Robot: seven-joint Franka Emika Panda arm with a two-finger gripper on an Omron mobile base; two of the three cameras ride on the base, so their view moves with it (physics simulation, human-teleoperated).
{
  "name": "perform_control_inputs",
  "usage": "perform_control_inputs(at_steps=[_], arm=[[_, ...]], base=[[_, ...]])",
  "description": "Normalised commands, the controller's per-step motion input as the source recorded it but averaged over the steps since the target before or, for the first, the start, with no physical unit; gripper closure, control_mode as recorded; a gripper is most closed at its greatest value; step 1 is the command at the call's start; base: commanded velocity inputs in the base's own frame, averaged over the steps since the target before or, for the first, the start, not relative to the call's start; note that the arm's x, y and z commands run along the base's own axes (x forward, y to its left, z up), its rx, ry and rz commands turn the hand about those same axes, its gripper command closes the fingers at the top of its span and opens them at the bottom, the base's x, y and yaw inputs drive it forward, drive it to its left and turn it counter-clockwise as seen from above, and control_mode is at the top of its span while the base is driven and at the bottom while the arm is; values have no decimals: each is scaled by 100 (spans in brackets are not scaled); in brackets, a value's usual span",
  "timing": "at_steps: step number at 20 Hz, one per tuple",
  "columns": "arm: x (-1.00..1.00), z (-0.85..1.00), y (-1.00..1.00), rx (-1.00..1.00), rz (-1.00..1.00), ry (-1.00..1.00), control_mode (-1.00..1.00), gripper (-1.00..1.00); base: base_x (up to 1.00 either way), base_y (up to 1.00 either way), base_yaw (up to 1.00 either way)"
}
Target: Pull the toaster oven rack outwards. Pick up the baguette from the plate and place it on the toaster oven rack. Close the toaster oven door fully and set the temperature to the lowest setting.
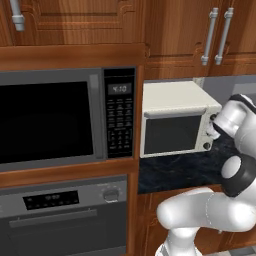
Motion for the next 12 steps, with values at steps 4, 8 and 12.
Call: perform_control_inputs(at_steps=[4,8,12], arm=[[-10,-59,0,-84,0,-23,-100,100],[-4,-69,0,-86,3,-19,-100,100],[0,-51,0,-86,16,-4,-100,100]], base=[[0,0,0],[0,0,0],[0,0,0]])
